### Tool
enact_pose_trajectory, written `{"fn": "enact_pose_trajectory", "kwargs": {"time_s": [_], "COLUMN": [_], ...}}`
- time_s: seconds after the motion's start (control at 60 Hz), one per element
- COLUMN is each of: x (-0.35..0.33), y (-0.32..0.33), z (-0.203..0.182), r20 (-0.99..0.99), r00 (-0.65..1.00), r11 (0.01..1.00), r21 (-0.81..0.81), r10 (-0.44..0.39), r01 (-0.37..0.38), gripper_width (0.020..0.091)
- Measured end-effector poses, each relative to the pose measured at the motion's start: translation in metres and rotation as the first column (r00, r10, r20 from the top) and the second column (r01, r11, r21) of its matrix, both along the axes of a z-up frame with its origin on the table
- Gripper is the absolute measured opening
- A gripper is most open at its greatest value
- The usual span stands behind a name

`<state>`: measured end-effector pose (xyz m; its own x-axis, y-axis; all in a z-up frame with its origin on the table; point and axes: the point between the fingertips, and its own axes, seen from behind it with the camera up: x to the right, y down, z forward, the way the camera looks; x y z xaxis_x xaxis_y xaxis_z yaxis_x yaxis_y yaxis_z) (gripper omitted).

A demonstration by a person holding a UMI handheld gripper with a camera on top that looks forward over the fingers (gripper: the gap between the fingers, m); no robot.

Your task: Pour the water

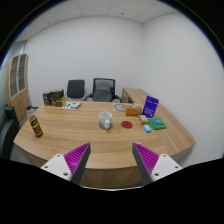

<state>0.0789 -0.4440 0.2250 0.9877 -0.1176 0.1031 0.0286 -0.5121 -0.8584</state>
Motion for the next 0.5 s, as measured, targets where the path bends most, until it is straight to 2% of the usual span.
{"fn": "enact_pose_trajectory", "kwargs": {"time_s": [0.25,0.5], "x": [-0.040,-0.152], "y": [-0.006,-0.006], "z": [-0.036,-0.076], "r20": [-0.037,-0.082], "r00": [0.999,0.989], "r11": [0.998,0.987], "r21": [-0.044,-0.085], "r10": [0.032,0.126], "r01": [-0.034,-0.133], "gripper_width": [0.0859,0.0858]}}
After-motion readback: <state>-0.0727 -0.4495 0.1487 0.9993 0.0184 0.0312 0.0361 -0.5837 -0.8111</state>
